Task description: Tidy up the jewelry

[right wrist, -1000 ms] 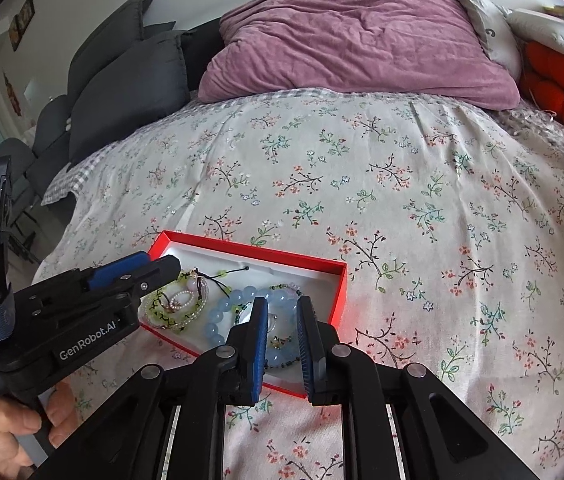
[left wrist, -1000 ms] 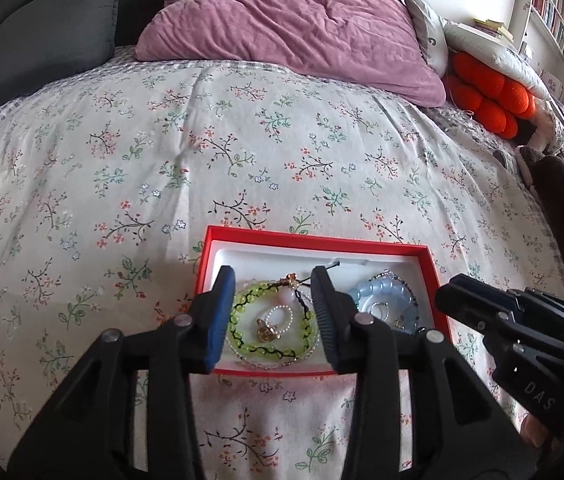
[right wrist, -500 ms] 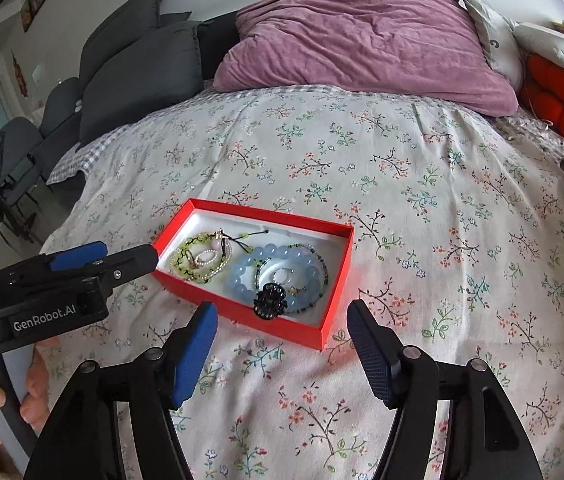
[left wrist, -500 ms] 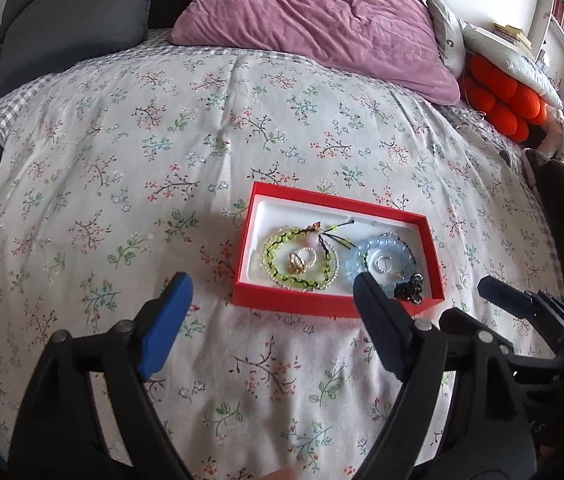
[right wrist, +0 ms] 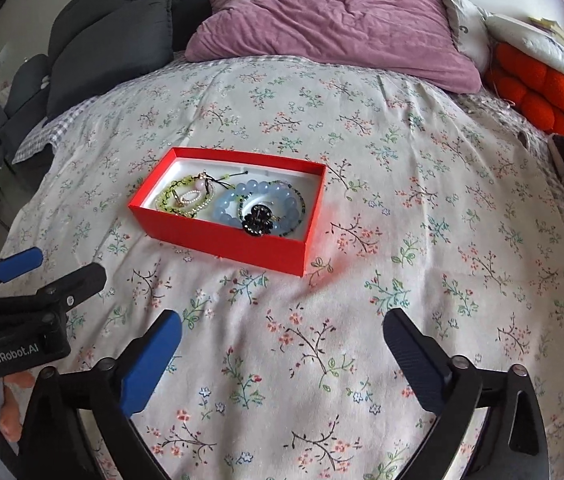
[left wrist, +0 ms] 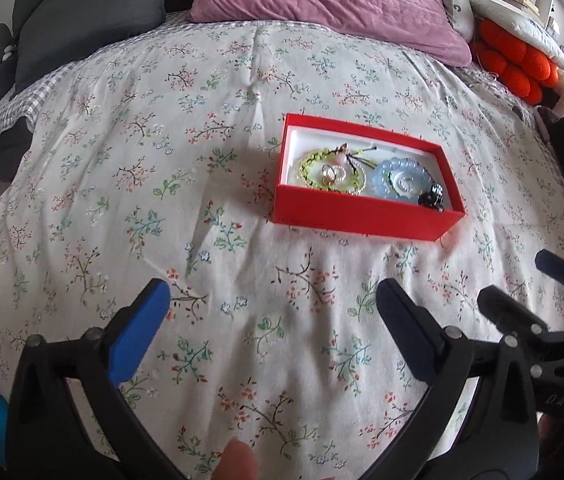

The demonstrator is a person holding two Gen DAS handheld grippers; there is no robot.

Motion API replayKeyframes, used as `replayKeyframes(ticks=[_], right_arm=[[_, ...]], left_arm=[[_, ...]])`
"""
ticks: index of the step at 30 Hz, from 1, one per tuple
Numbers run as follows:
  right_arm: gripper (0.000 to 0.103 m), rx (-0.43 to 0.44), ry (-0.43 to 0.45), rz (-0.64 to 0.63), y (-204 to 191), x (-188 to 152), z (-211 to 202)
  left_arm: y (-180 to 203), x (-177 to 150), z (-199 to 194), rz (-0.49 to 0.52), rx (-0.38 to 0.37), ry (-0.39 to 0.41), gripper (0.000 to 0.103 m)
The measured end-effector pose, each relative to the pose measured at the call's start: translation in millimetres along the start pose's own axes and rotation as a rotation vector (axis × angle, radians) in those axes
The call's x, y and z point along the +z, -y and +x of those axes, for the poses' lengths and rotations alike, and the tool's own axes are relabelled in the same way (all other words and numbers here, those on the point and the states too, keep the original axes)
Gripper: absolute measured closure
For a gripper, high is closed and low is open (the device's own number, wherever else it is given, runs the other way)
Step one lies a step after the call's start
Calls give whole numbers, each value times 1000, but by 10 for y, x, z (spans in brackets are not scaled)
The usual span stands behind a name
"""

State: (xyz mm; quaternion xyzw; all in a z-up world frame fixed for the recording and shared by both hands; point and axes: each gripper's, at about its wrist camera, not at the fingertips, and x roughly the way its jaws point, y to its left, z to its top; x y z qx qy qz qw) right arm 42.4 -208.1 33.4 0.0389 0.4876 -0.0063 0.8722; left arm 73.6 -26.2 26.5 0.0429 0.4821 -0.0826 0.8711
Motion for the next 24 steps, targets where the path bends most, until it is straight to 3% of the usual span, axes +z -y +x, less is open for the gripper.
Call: replayKeyframes(ticks=[10, 24], right_arm=[[0, -69, -41, 19, 1, -87, 32], [0, -61, -78, 14, -17, -122, 121]], left_arm=[[39, -197, 65, 34, -7, -55, 1], [69, -210, 113, 39, -3, -69, 1]])
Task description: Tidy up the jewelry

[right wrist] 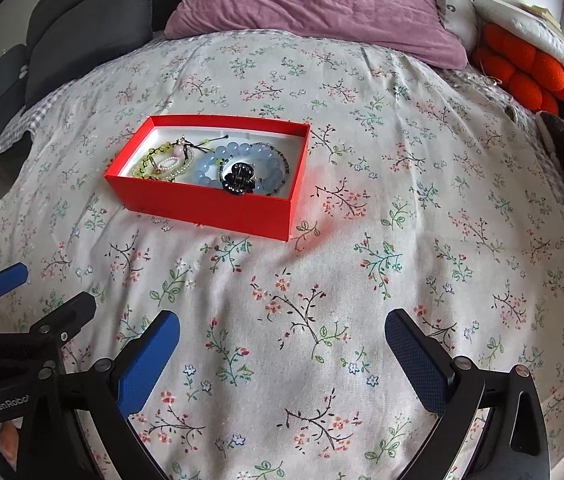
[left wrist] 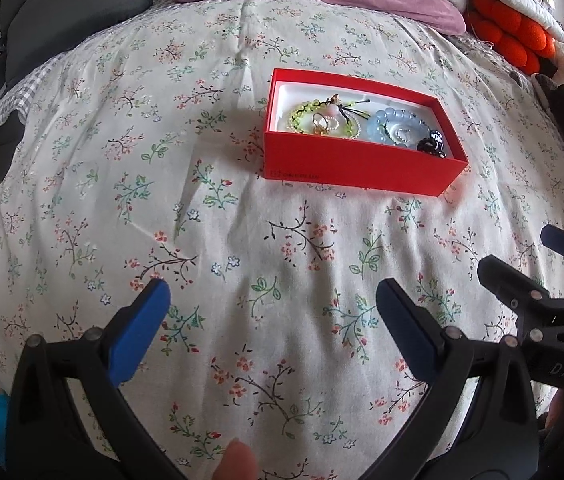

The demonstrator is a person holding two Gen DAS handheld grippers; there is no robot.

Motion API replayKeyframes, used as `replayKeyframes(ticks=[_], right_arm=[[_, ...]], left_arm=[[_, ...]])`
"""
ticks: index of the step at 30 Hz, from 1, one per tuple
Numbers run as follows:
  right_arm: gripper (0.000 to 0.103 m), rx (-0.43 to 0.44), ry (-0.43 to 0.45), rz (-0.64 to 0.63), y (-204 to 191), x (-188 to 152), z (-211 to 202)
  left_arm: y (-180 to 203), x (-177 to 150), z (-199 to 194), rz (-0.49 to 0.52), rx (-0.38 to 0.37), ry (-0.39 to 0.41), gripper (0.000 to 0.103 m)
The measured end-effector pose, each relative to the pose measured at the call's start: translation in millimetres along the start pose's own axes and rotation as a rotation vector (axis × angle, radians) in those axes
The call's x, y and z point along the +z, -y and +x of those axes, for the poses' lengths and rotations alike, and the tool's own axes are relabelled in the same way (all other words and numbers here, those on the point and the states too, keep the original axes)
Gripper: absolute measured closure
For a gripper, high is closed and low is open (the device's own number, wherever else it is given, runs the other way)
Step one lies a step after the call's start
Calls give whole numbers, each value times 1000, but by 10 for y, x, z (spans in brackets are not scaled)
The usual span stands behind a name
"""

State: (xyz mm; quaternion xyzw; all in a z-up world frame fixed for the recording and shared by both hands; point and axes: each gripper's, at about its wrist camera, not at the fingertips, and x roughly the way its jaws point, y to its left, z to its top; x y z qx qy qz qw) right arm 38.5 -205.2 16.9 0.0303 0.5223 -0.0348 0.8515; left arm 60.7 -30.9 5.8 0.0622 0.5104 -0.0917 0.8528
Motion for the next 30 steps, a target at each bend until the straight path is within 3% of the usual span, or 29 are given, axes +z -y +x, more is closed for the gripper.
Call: replayKeyframes(ticks=[30], right_arm=[[0, 3, -3, 2, -2, -7, 1]], left_arm=[[17, -8, 10, 9, 6, -6, 1]])
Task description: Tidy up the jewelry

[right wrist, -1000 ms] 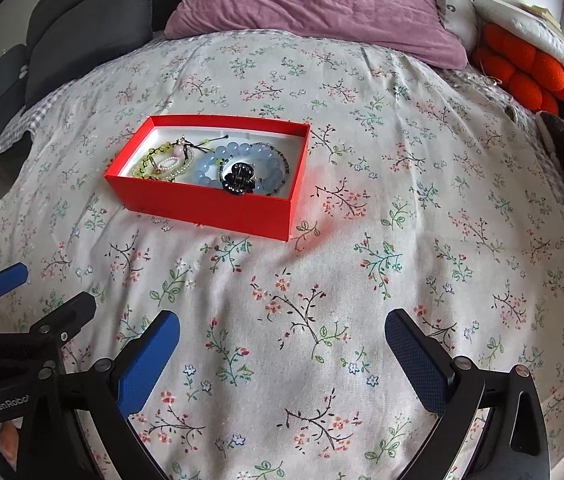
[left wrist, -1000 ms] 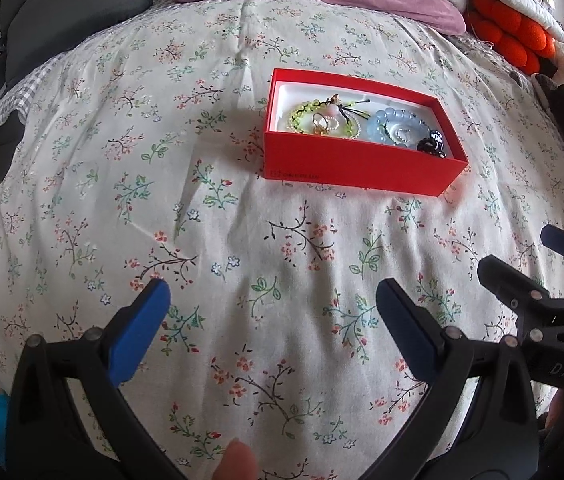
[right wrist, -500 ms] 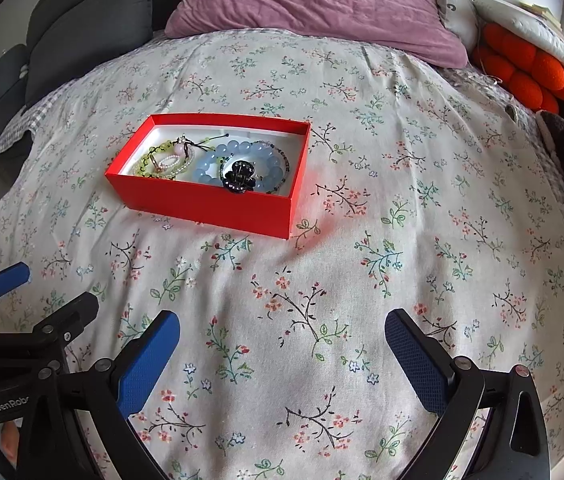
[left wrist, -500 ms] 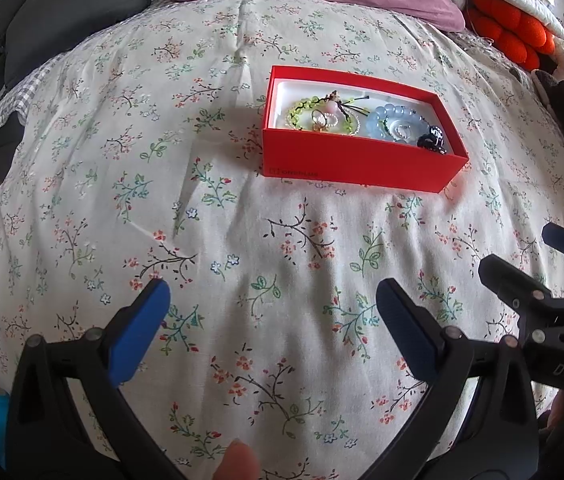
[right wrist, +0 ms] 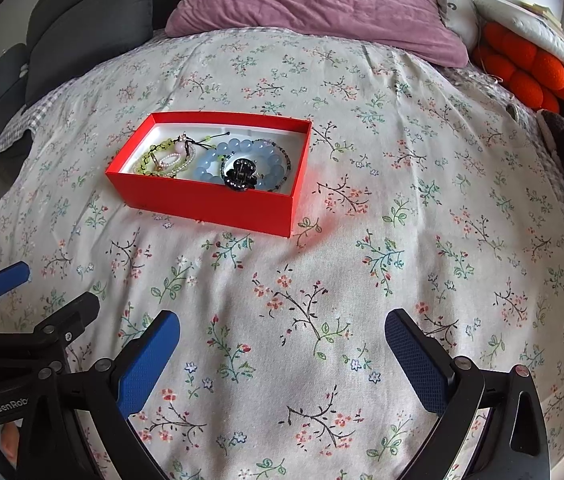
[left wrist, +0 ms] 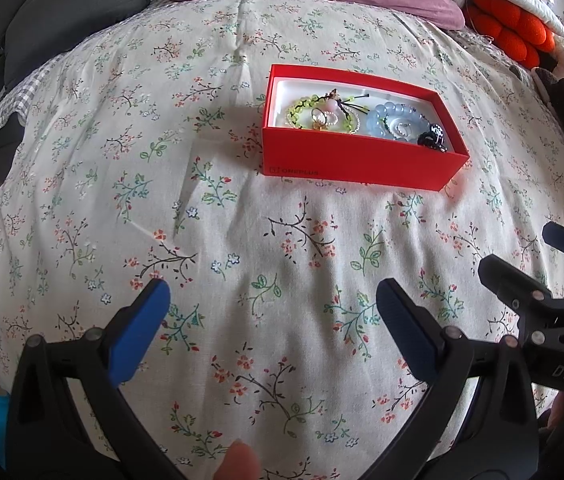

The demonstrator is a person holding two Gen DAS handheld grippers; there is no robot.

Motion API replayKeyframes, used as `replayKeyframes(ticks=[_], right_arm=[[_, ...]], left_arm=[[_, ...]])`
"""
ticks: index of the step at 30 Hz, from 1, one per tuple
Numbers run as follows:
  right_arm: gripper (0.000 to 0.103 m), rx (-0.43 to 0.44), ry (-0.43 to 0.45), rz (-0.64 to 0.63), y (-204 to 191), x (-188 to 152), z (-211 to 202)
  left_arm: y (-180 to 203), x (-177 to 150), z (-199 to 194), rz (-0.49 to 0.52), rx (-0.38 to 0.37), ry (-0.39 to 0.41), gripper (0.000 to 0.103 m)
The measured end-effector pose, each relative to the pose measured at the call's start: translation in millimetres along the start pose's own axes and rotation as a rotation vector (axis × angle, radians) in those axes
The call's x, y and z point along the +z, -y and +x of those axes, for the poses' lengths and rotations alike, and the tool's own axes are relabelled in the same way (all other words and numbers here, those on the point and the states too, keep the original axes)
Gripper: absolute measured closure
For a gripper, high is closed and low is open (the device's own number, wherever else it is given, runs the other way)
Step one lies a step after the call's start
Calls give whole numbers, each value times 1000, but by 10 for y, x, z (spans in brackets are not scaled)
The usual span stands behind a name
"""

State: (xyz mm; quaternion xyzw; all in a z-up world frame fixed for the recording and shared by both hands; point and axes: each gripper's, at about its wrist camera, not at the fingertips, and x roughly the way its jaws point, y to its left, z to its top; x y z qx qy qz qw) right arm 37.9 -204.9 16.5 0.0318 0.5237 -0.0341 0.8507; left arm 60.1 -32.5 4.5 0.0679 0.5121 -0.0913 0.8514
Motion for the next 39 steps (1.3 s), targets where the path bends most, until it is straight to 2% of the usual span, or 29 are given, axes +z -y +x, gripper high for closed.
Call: replayKeyframes(ticks=[39], right_arm=[[0, -10, -5, -3, -2, -12, 9]], left_arm=[[-58, 14, 31, -24, 27, -14, 1]])
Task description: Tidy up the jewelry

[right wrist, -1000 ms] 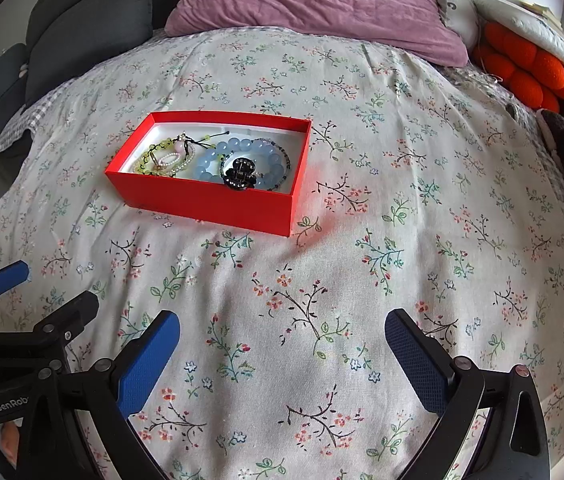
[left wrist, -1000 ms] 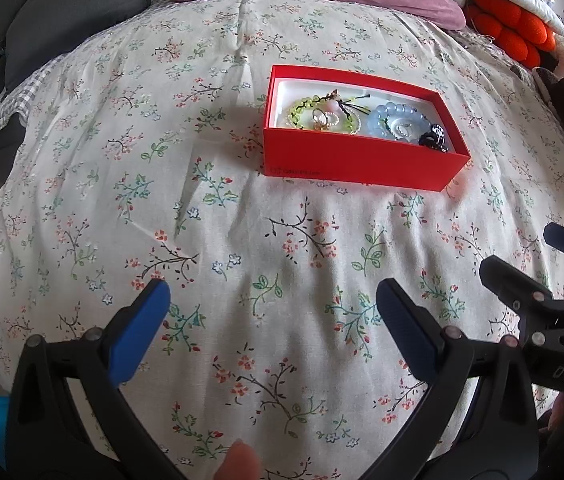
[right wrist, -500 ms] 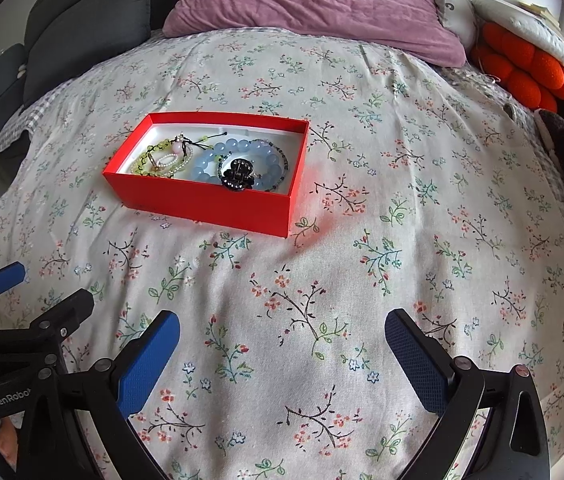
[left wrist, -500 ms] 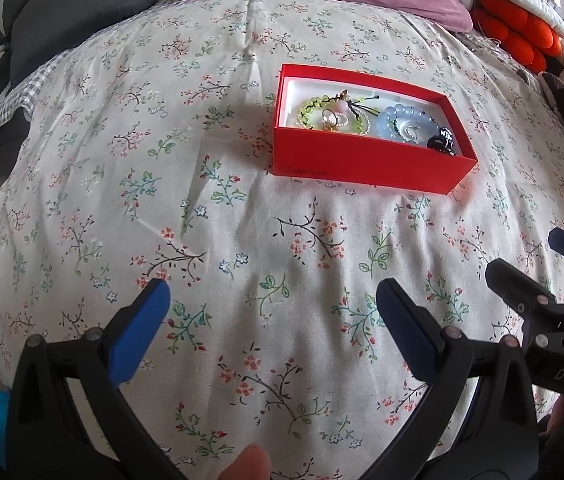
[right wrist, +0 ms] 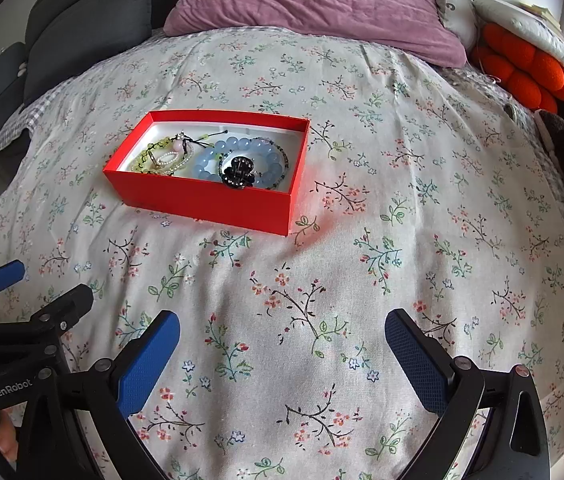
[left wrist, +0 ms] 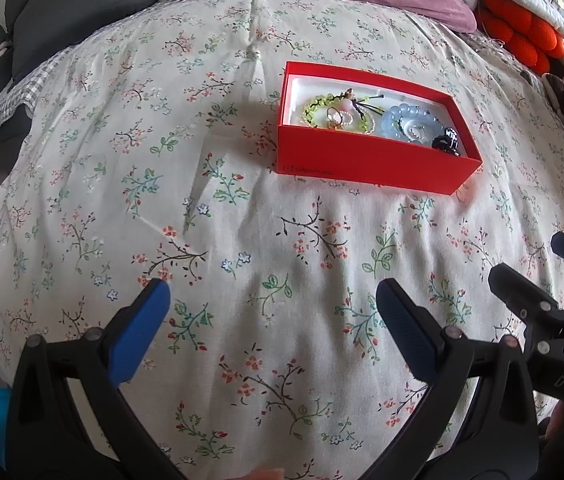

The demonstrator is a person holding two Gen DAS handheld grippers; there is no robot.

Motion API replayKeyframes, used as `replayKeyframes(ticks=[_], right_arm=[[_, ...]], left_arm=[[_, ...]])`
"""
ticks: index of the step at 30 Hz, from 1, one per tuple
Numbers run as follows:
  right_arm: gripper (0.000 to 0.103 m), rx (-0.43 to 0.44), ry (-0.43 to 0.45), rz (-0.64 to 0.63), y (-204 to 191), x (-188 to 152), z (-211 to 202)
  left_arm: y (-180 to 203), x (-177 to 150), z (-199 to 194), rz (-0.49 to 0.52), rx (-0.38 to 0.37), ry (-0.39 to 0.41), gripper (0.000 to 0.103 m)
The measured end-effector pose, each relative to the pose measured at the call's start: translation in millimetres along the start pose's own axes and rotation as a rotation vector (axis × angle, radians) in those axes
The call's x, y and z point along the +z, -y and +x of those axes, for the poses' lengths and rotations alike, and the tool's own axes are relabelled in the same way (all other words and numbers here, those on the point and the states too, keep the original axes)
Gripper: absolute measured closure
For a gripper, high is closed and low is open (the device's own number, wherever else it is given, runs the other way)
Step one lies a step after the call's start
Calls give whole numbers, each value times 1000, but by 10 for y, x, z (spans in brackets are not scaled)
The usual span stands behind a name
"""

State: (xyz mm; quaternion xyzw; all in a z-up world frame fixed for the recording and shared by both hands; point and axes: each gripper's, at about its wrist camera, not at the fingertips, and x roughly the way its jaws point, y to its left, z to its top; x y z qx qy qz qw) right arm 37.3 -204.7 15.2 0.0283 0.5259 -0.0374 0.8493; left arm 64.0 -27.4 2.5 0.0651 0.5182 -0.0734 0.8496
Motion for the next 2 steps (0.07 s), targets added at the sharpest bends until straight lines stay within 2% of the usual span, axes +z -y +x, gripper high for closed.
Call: replayKeyframes(ticks=[2], right_arm=[[0, 0, 0, 0, -2, 0, 2]], left_arm=[[2, -5, 2, 3, 0, 0, 1]])
